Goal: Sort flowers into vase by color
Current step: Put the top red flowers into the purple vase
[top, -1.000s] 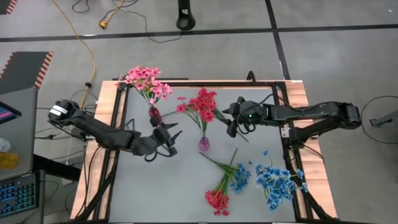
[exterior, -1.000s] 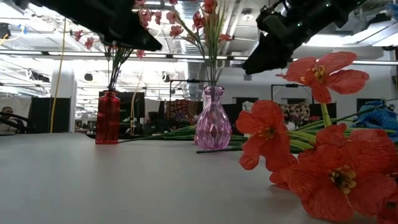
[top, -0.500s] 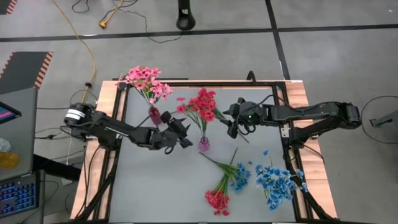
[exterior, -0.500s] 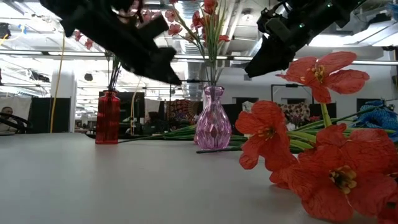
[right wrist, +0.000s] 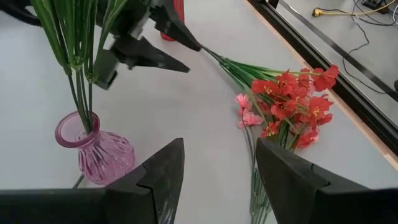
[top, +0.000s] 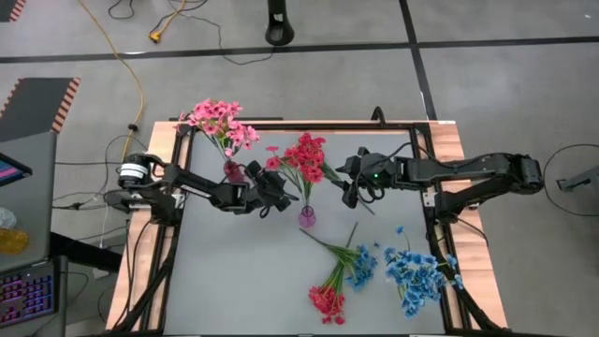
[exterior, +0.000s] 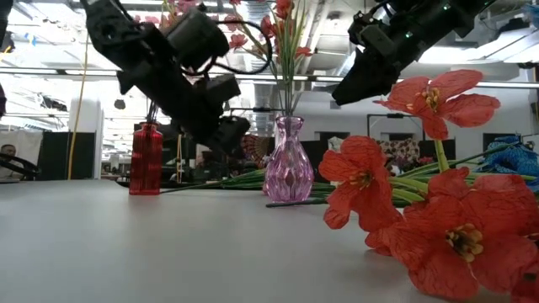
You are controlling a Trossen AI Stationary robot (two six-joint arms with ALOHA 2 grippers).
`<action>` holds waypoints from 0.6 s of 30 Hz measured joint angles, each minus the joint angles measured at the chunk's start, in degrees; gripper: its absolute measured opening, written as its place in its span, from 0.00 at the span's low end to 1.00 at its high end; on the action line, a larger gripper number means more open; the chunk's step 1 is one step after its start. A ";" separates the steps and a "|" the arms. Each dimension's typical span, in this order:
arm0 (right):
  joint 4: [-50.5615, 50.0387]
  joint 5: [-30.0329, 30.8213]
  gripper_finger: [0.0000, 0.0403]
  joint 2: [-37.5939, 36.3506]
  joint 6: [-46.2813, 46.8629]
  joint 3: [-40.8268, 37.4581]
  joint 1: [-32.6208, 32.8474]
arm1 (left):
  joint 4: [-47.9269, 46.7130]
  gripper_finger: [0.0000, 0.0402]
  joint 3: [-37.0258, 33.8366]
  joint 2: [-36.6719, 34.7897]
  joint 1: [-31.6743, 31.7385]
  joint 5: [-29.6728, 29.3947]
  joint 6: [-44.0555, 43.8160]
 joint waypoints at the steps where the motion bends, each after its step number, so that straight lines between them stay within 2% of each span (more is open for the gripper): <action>1: 0.00 0.00 0.56 0.00 0.00 0.00 0.00 | 0.12 0.39 0.00 0.45 0.60 -0.04 0.02; 11: 0.00 -0.02 0.56 0.00 0.02 -0.02 0.00 | 1.95 0.39 0.00 1.37 6.41 2.92 0.04; 15: 0.02 -0.02 0.56 0.00 0.02 -0.02 0.00 | 2.07 0.39 0.02 1.36 7.28 6.57 -0.09; 18: 0.02 -0.02 0.56 0.00 0.02 -0.02 0.00 | 2.36 0.39 0.02 1.35 7.38 6.94 -0.21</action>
